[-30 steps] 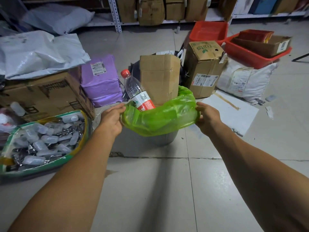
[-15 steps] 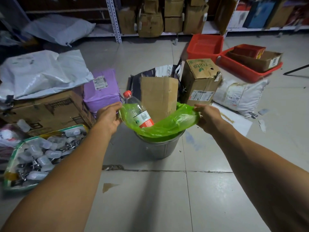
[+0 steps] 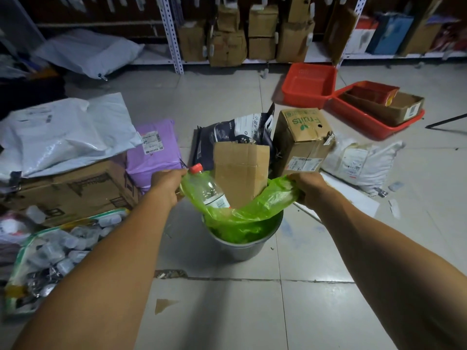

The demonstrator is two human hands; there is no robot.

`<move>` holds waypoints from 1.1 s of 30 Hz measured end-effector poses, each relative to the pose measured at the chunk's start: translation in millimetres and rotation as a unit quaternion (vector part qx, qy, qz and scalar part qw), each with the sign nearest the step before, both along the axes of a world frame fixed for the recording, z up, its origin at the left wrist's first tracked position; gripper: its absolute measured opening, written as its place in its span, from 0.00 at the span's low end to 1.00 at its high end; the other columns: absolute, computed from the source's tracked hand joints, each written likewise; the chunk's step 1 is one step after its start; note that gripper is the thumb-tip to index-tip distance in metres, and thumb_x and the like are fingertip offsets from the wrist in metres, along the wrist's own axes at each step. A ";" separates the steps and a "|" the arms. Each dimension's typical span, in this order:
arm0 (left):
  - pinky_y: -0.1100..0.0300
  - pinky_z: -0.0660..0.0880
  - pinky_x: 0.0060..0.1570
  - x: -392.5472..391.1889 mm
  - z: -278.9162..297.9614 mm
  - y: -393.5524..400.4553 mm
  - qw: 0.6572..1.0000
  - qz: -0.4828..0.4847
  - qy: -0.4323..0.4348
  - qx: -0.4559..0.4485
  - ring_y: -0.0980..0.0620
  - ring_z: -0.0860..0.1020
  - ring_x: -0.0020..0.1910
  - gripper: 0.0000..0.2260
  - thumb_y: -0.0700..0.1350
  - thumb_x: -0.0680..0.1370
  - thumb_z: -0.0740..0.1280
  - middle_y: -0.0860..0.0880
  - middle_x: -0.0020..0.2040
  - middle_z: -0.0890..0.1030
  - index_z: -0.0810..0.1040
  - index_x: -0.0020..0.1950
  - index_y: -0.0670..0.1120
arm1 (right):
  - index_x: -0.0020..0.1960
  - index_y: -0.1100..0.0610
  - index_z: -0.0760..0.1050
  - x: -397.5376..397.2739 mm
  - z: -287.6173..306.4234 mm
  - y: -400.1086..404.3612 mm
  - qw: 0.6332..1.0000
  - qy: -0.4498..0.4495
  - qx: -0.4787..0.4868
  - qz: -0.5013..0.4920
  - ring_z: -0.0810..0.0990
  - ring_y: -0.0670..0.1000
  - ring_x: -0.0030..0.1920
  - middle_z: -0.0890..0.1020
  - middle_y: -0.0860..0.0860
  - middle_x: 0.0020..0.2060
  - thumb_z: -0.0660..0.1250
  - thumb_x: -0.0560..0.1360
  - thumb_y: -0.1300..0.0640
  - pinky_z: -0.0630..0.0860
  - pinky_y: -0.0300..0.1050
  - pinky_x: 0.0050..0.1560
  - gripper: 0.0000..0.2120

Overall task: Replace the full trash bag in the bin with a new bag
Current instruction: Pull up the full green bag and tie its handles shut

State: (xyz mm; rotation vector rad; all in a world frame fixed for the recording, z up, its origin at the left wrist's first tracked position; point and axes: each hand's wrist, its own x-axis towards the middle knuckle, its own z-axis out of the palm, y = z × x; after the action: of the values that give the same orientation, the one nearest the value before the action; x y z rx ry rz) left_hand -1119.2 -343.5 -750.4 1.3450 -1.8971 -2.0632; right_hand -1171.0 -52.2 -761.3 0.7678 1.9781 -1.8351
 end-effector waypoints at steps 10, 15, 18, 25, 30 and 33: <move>0.47 0.80 0.51 -18.4 12.9 19.3 0.992 0.116 0.058 -0.001 0.43 0.81 0.46 0.06 0.37 0.73 0.71 0.42 0.48 0.81 0.75 0.43 0.44 | 0.55 0.55 0.79 -17.3 18.9 -29.8 0.991 0.054 -0.105 -0.062 0.80 0.57 0.41 0.81 0.59 0.46 0.61 0.78 0.63 0.78 0.50 0.35 0.10; 0.51 0.78 0.45 -15.3 13.6 13.4 0.996 0.056 0.013 -0.072 0.43 0.79 0.43 0.09 0.36 0.76 0.65 0.40 0.49 0.80 0.78 0.55 0.38 | 0.58 0.54 0.78 -23.2 37.1 -32.2 0.982 0.113 -0.143 -0.047 0.79 0.50 0.41 0.81 0.53 0.44 0.62 0.79 0.63 0.76 0.43 0.34 0.12; 0.49 0.79 0.45 -10.4 22.0 7.9 0.996 -0.006 -0.017 -0.088 0.42 0.80 0.42 0.12 0.36 0.74 0.66 0.38 0.48 0.80 0.77 0.57 0.36 | 0.61 0.57 0.79 -21.5 44.3 -32.1 0.982 0.128 -0.136 -0.027 0.81 0.51 0.43 0.83 0.54 0.48 0.64 0.77 0.63 0.78 0.43 0.36 0.14; 0.65 0.70 0.14 3.8 29.4 4.6 0.976 -0.141 -0.093 -0.139 0.54 0.74 0.14 0.06 0.33 0.75 0.70 0.41 0.35 0.77 0.73 0.47 0.39 | 0.44 0.54 0.76 -11.7 61.5 -31.6 0.983 0.092 -0.158 -0.018 0.80 0.52 0.43 0.81 0.54 0.43 0.65 0.77 0.61 0.78 0.47 0.38 0.05; 0.55 0.80 0.32 4.4 16.3 3.4 0.968 -0.175 -0.073 -0.162 0.44 0.82 0.34 0.07 0.34 0.74 0.71 0.37 0.43 0.82 0.79 0.51 0.36 | 0.45 0.55 0.78 -7.3 61.5 -31.0 0.986 0.083 -0.141 0.009 0.79 0.54 0.45 0.81 0.57 0.46 0.68 0.75 0.60 0.79 0.48 0.40 0.02; 0.44 0.80 0.48 -5.3 4.5 -1.2 0.971 -0.141 -0.044 -0.186 0.38 0.83 0.47 0.05 0.36 0.74 0.68 0.34 0.48 0.83 0.81 0.47 0.36 | 0.53 0.54 0.80 -8.8 62.3 -32.2 0.986 0.086 -0.142 0.016 0.81 0.53 0.43 0.83 0.54 0.45 0.65 0.77 0.59 0.80 0.44 0.37 0.08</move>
State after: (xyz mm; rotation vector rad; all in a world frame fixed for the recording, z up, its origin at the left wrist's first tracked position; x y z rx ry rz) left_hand -1124.6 -344.7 -745.9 1.1502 -2.4818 -1.6398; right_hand -1179.7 -84.3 -699.0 0.5048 1.7565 -2.1649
